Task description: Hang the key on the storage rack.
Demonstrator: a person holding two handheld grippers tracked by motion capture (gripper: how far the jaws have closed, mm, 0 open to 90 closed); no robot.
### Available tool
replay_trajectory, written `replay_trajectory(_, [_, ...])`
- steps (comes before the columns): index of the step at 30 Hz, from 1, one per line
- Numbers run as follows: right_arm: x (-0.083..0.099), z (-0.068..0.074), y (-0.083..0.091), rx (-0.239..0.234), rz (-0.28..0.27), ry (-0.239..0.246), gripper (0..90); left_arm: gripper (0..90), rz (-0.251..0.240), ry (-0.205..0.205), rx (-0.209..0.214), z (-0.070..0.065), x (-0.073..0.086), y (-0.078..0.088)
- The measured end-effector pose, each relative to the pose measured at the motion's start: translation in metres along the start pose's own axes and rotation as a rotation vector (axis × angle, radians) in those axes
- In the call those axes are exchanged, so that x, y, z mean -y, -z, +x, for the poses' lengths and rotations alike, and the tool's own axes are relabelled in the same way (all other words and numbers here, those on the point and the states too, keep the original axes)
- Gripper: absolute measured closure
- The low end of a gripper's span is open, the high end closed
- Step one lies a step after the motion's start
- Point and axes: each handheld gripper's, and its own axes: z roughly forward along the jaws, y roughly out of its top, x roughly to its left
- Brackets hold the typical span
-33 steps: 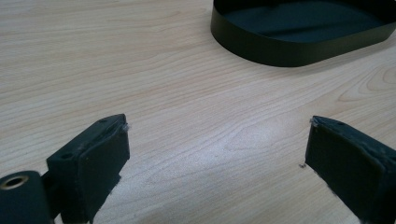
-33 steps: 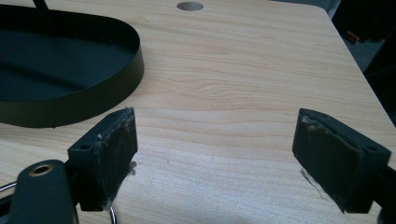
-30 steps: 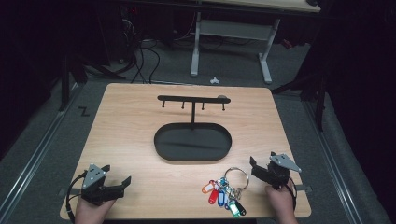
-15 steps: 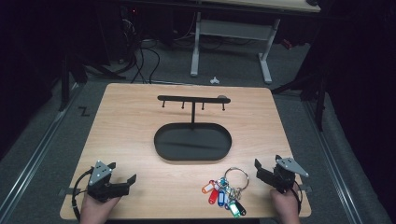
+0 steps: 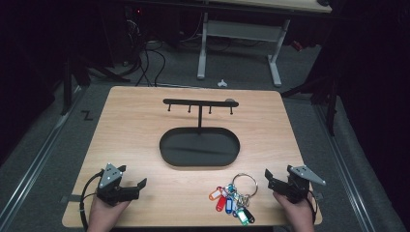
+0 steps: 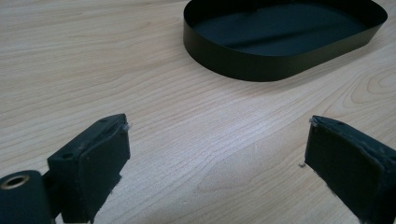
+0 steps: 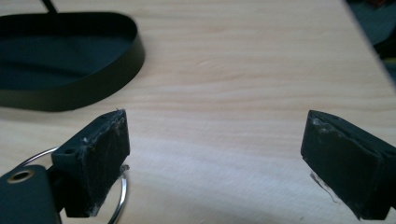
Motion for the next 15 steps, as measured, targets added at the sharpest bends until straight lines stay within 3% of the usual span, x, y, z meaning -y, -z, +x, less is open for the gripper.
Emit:
replay_trajectory(1, [0.0,0.0,0.0,0.0,0.0,0.0,8.4,7.3,0.001,-0.002,0.003,0.0,0.0,0.0])
replay_trajectory(2, [-0.003,0.0,0.0,-0.063,0.022,0.02,8.4,7.3,0.0,-0.001,0.011,-0.001,0.0,-0.001])
replay_trajectory(3, [-0.005,0.001,0.001,-0.09,0.03,0.037,8.5,7.3,0.0,-0.003,0.008,0.0,0.0,-0.002])
replay_trajectory(8, [-0.017,0.008,0.0,-0.131,0.07,0.094,11.2,7.3,0.001,0.006,0.021,0.0,0.0,-0.002])
replay_trajectory(9, [-0.022,0.013,-0.002,-0.149,0.103,0.149,15.7,7.3,0.001,0.006,0.023,-0.001,0.001,-0.001])
replay_trajectory(15, [-0.037,0.027,-0.013,-0.167,0.257,0.282,22.6,7.5,-0.012,0.012,0.022,0.0,0.0,0.002])
